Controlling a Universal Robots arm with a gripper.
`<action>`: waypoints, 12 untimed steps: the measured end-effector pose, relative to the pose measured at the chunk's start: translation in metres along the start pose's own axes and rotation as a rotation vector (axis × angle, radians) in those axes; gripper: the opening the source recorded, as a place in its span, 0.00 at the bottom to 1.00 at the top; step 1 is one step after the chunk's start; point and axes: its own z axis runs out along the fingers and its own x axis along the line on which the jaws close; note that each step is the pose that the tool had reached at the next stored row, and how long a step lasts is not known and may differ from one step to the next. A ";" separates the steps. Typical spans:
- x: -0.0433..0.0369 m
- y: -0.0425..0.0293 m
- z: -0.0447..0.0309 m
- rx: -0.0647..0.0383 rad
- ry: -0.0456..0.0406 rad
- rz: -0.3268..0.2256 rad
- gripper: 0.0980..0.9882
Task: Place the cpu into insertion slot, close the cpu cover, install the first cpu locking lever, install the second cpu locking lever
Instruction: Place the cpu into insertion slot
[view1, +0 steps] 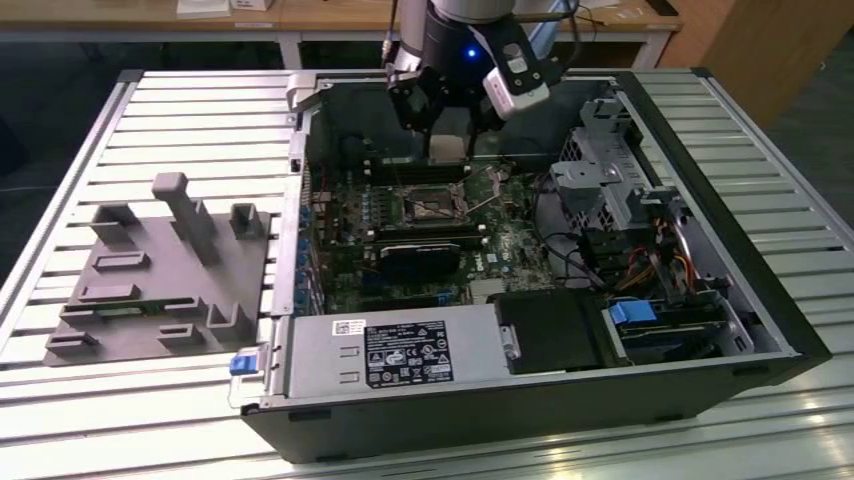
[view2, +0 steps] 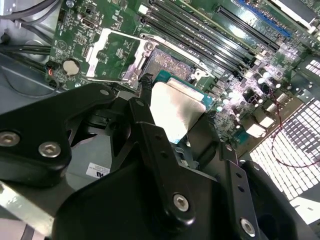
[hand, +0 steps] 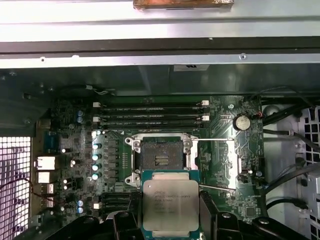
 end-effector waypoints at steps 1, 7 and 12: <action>0.0002 -0.0001 0.0011 0.000 -0.0005 0.004 0.49; 0.0008 -0.0005 0.0061 0.004 -0.0066 0.062 0.49; 0.0008 -0.0008 0.0094 0.003 -0.0137 0.143 0.49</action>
